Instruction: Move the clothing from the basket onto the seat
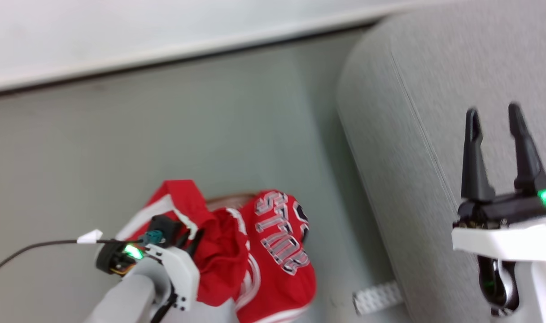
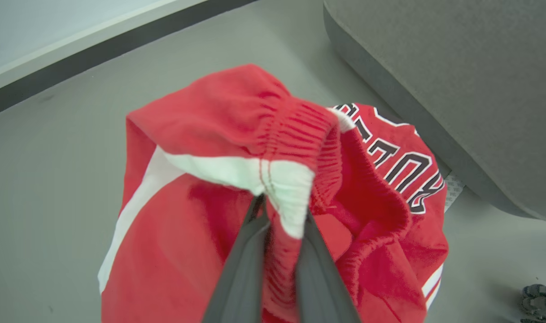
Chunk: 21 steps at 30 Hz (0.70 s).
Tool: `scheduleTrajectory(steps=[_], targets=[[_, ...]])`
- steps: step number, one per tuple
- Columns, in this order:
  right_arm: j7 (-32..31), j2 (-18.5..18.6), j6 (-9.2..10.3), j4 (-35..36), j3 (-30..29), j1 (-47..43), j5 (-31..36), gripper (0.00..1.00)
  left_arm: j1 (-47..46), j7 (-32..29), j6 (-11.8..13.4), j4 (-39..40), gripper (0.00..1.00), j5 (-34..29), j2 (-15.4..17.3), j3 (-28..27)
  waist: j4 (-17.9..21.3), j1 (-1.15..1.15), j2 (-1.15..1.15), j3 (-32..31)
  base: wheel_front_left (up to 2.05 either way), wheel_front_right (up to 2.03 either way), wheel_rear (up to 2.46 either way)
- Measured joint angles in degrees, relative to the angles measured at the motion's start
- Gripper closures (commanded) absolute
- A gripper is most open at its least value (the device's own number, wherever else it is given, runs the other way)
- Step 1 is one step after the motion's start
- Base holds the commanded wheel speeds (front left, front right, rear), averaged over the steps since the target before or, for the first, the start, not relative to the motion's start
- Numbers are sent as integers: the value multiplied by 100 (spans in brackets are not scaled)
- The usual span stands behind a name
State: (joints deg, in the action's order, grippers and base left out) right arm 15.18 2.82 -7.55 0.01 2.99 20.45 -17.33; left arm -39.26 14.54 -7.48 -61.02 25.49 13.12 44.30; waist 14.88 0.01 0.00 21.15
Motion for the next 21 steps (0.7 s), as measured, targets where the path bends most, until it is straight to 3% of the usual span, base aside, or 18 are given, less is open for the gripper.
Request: scheduleTrajectory(steps=[8, 21], targets=[[0, 3, 0, -187, -152, -643, 69, 0, 257, 54, -3, 1302, 100, 167, -123, -385, -631, 1, 0, -1014, 0, 0, 0], [0, 2, 0, -382, 211, -1179, 90, 0, 400, -120, 193, 3188, 100, 464, 64, -911, -1455, 1, 0, -2049, 0, 0, 0]])
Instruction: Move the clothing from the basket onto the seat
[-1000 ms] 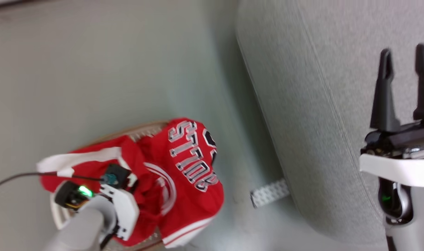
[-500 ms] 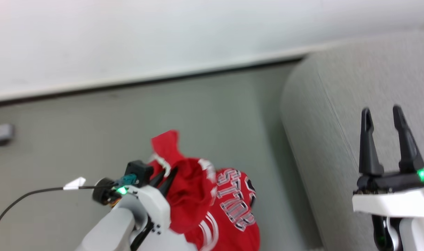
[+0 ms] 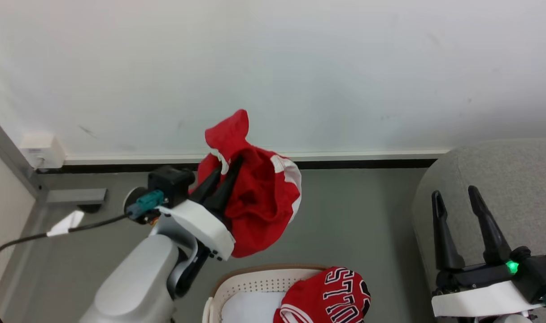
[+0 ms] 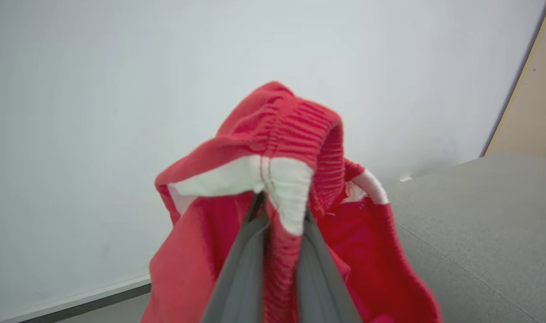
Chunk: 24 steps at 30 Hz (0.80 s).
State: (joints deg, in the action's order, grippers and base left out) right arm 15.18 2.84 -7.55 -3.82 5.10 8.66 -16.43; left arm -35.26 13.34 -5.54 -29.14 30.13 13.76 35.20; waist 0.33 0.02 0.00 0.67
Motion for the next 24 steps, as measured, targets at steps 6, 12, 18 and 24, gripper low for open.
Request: scheduleTrajectory(steps=[6, 12, 18, 24], targets=[[0, -2, 0, -78, 297, -98, -13, 0, -99, -300, 210, 972, 100, 236, 155, -274, -187, -1, 0, -124, 0, 0, 0], [0, 0, 0, -120, 527, -119, -22, 0, -32, -547, 361, 1595, 100, 333, 283, -334, -181, -1, 0, -75, 0, 0, 0], [0, 2, 0, -163, 728, -83, -8, 0, 98, -632, 459, 1885, 100, 375, 315, -324, -148, -1, 0, -6, 0, 0, 0], [0, 137, 0, -186, 1388, 105, -23, 0, 203, -671, 457, 1981, 100, 383, 274, -189, -197, -2, 0, 26, 0, 0, 0]])
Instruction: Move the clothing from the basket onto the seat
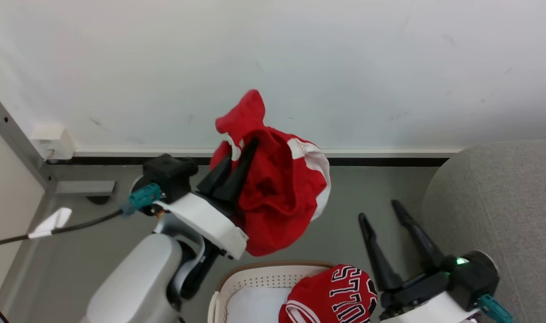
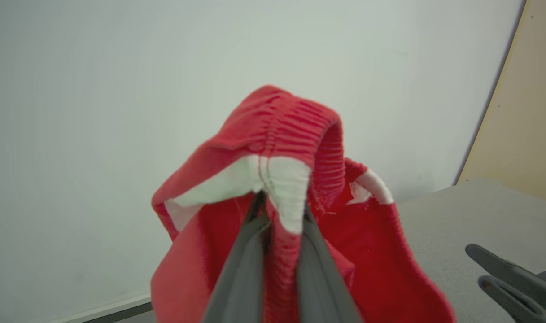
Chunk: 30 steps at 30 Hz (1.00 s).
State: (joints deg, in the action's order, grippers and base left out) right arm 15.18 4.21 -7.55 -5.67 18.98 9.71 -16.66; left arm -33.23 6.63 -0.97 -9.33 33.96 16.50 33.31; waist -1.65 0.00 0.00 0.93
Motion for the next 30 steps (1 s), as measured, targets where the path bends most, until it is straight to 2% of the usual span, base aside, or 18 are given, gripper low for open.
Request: scheduleTrajectory(steps=[3, 4, 8, 14, 22, 30], targets=[[0, 81, 0, 3, 433, 137, -200, 0, 68, 0, -35, -21, 100, 0, -82, 119, -81, 0, 0, 1, 0, 0, 0], [0, 181, 0, -42, 765, 270, -282, 0, 82, 2, -60, -53, 100, -1, -137, 205, -141, 0, 0, -7, 0, 0, 0], [0, 346, 0, -203, 1177, 481, -403, 0, 112, 3, -105, -122, 100, -2, -235, 339, -243, 0, 0, -28, 0, 0, 0], [-57, 598, 0, -916, 1818, 878, -402, 0, 193, -18, -222, -226, 100, -10, -465, 677, -500, 0, 0, -121, 0, 0, 0], [-49, 456, 0, -1723, 2178, 1312, -498, 0, 268, -135, -366, -305, 100, -20, -721, 1150, -897, -1, 0, -250, 0, 0, 0], [-41, 294, 0, -2386, 2638, 1723, -932, 0, 281, -159, -441, -366, 100, -21, -853, 1408, -1199, -1, 0, -355, 0, 0, 0]])
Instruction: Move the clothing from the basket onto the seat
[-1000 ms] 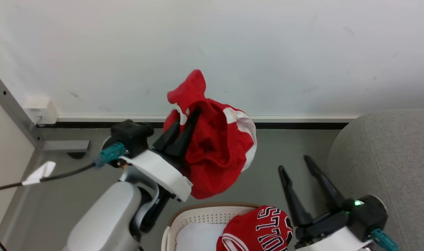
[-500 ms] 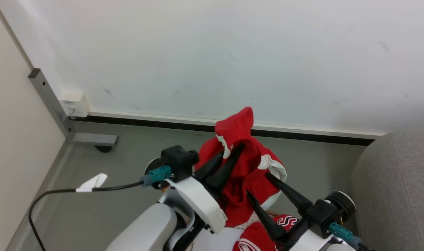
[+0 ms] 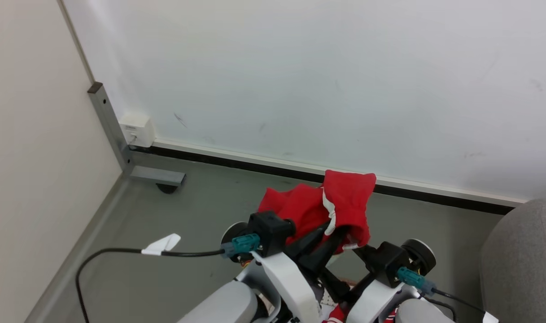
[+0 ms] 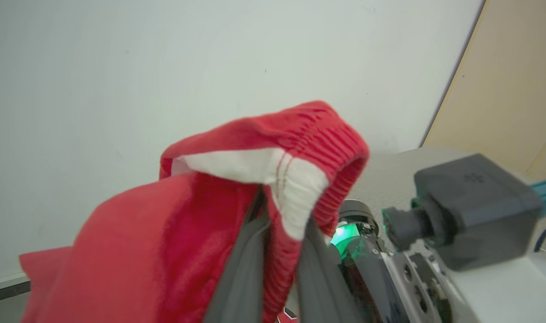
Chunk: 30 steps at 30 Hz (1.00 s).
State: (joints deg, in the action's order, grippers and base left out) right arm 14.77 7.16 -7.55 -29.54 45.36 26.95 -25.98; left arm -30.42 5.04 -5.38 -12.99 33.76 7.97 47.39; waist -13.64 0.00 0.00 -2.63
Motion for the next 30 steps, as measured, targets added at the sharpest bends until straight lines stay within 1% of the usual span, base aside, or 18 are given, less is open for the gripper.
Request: scheduleTrajectory(steps=[1, 2, 3, 6, 10, 19, 20, 21, 22, 30], targets=[[1, -16, 0, -13, -8, 48, -49, 3, 8, 0, -14, -4, 100, 1, -3, 18, -16, 0, 0, -7, 0, 0, 0], [7, -29, 0, -21, -15, 97, -64, 55, 18, 0, -15, -9, 100, 2, -9, 34, -27, 0, 0, -10, 0, 0, 0], [19, -33, 0, -11, -24, 138, -73, 100, 22, 1, -18, -18, 100, 3, -9, 43, -34, 0, 0, -10, 0, 0, 0], [21, -37, 0, 183, -179, 157, -67, 100, 23, 3, -14, -49, 100, 12, 2, 27, -33, 0, 0, 7, 0, 0, 0], [20, 22, 0, 377, -224, 94, -21, 100, 23, 37, 37, -91, 100, 21, 55, -48, 10, 0, 0, 31, 0, 0, 0], [20, 192, 0, 846, -591, -420, 0, 100, 23, 167, 138, -182, 100, 67, 213, -216, 261, 0, 0, 133, 0, 0, 0], [21, 205, 0, 892, -632, -478, 20, 100, 23, 181, 152, -188, 73, 71, 226, -232, 300, 0, 0, 144, 0, 0, 0], [24, 213, 0, 932, -664, -521, 20, 100, 23, 203, 176, -197, 31, 71, 240, -243, 341, 0, 0, 155, 0, 0, 0], [25, 220, 0, 975, -694, -560, 20, 100, 23, 204, 190, -200, 0, 76, 252, -253, 384, 0, 0, 166, 0, 0, 0], [26, 257, 0, 1305, -1158, -731, -31, 100, 18, 297, 203, -65, 0, 93, 357, -236, 887, 0, 0, 255, 0, 0, 0]])
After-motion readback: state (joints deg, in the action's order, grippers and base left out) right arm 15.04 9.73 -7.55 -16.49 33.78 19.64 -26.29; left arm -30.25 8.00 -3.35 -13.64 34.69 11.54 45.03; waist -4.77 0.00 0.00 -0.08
